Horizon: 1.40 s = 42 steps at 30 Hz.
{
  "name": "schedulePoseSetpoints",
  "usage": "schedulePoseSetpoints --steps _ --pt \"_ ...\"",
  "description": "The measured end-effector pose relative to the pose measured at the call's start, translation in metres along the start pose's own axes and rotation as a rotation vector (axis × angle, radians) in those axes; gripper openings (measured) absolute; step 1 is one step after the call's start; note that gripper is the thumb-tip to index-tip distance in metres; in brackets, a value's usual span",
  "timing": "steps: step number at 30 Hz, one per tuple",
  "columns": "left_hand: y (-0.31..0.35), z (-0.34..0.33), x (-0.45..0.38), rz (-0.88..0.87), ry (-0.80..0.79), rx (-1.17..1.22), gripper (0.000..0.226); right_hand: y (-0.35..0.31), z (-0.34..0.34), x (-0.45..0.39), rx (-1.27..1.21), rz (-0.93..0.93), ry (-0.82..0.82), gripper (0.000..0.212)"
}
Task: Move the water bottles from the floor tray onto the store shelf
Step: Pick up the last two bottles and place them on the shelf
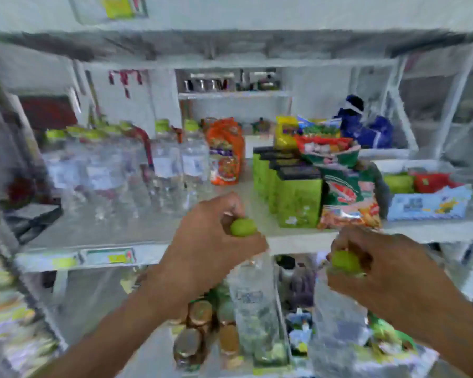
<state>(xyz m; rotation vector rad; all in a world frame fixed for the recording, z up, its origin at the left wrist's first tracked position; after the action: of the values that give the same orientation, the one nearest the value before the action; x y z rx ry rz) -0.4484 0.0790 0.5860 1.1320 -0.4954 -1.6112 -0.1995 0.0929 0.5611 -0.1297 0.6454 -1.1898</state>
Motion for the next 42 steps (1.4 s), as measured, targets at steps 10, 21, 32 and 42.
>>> schedulePoseSetpoints --steps 10,21,32,42 --pt "-0.006 0.249 -0.028 -0.041 0.251 -0.023 0.027 -0.211 0.002 -0.121 -0.55 0.179 0.023 0.019" --pt "-0.046 0.277 -0.069 -0.049 0.206 -0.015 0.022 -0.239 -0.021 -0.204 -0.467 0.186 -0.038 0.006" --pt "-0.068 0.198 -0.136 -0.028 0.185 -0.03 0.025 -0.194 -0.061 -0.236 -0.335 0.106 -0.016 0.024" --pt "-0.086 0.182 -0.136 0.003 0.367 -0.209 0.029 -0.164 -0.122 -0.233 -0.607 0.11 0.363 0.036"
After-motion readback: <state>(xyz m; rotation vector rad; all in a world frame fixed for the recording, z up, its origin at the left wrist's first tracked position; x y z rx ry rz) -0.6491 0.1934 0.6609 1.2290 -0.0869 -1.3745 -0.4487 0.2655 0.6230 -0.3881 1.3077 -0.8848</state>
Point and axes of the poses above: each hand's wrist, its own x-axis away from the middle knuckle, its own z-axis out of the back of the hand, y = z × x, the point moved 1 cm from there along -x, towards the middle knuckle, and after that the axes turned 1 degree about -y, right-handed, at the moved point
